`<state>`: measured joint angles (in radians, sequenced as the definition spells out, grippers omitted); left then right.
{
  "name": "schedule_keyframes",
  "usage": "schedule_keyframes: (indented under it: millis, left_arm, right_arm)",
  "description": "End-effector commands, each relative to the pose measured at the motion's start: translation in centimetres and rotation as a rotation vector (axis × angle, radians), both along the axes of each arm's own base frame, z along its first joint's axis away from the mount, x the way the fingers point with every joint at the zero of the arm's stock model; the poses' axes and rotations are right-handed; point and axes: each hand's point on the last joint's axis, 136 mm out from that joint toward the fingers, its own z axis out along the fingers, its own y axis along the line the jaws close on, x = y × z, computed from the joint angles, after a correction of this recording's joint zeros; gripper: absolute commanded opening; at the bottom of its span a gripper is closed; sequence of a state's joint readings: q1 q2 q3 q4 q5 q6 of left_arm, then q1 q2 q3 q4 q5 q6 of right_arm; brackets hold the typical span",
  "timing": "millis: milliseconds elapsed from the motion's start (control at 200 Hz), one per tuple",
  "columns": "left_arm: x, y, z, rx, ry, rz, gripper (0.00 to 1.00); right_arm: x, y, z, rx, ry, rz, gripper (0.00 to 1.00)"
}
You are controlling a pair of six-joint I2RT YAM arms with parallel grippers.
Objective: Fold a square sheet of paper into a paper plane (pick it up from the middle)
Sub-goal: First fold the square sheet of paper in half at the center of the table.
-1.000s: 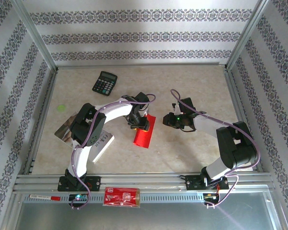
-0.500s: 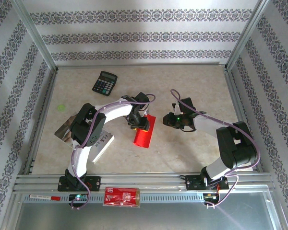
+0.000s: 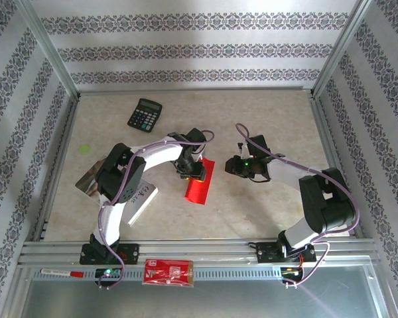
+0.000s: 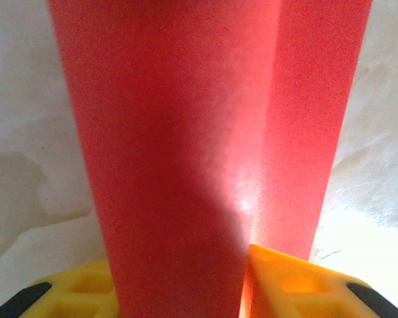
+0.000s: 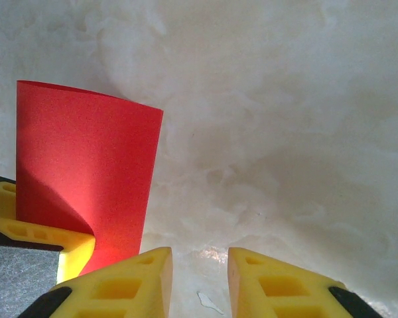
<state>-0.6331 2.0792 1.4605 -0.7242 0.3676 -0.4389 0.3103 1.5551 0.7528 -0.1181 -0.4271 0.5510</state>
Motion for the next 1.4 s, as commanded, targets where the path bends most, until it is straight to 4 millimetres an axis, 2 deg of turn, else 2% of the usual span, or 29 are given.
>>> schedule_keyframes:
  millis: [0, 894, 1399]
  left_arm:
    - [-2.58, 2.26, -6.30, 0.150, 0.085, -0.002, 0.37]
    - [-2.53, 2.19, -6.33, 0.149, 0.087, -0.016, 0.32]
    - [-2.58, 2.17, -6.48, 0.149, 0.090, -0.017, 0.41]
  right_arm:
    - [0.27, 0.18, 0.40, 0.009, -0.013, -0.005, 0.28]
    - [0.58, 0.51, 0.64, 0.017, -0.014, -0.001, 0.28]
    - [0.55, 0.60, 0.57, 0.015, -0.012, 0.001, 0.28]
